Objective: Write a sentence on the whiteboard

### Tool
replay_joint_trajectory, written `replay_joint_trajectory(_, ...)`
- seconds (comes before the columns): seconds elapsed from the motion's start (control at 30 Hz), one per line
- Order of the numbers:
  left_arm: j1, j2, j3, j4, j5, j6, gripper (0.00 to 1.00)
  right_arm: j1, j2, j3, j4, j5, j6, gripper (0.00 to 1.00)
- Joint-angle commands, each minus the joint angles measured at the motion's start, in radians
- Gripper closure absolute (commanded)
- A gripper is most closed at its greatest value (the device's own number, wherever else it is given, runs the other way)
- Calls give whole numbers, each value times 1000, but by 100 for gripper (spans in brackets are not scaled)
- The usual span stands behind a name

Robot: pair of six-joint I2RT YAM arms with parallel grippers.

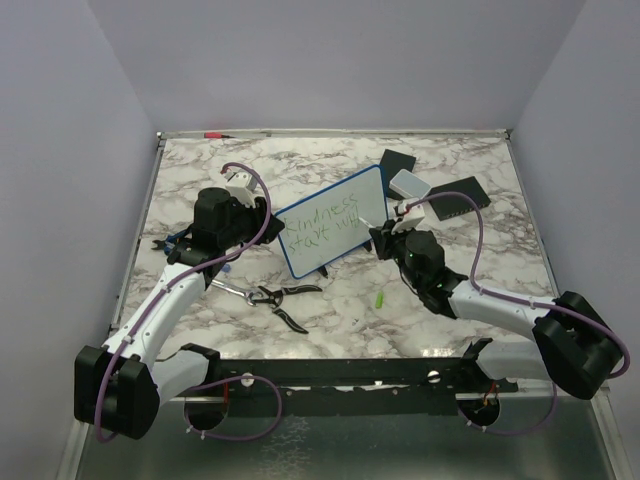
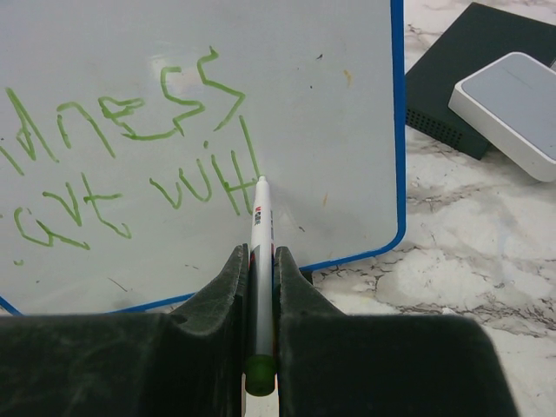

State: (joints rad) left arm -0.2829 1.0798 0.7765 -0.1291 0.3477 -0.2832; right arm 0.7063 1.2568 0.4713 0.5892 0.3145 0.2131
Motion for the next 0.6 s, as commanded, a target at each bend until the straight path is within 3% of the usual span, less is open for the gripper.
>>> replay_joint_trajectory(0.0, 5, -21, -13, 8, 15, 10, 63, 2, -8, 41, 17, 36, -33, 99)
replay_joint_trajectory(0.57, 5, -21, -13, 8, 14, 13, 63, 1, 11, 37, 7, 86, -19, 99)
